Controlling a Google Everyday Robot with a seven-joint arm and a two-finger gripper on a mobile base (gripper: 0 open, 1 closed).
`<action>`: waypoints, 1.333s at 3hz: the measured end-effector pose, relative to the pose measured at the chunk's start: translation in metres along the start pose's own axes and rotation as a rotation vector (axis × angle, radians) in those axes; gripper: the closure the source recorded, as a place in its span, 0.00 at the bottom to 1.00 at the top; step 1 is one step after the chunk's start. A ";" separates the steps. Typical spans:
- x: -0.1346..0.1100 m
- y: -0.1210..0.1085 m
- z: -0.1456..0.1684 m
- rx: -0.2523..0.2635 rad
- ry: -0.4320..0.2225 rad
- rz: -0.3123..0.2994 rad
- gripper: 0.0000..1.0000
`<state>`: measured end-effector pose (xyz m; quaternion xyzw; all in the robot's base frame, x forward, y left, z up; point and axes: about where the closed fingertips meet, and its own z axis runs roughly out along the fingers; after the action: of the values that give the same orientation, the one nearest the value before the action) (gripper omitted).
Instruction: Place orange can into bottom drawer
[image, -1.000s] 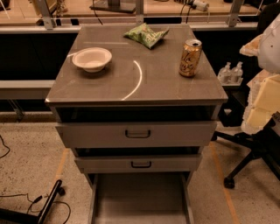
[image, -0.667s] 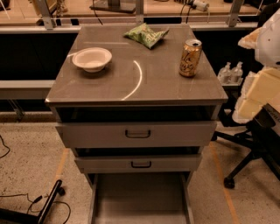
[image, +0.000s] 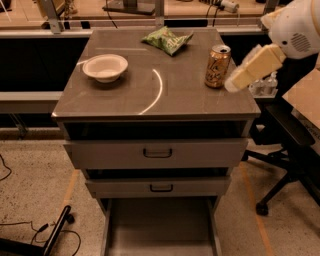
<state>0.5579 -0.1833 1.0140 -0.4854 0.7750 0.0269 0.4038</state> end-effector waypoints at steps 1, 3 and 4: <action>-0.034 -0.042 0.034 0.070 -0.193 0.061 0.00; -0.024 -0.081 0.089 0.155 -0.377 0.212 0.00; -0.006 -0.083 0.117 0.156 -0.439 0.303 0.00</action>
Offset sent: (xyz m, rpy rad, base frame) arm 0.1470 0.0090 0.0022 0.4168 -0.3027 -0.1258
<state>0.6937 -0.1719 0.9688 -0.3139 0.7325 0.1318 0.5895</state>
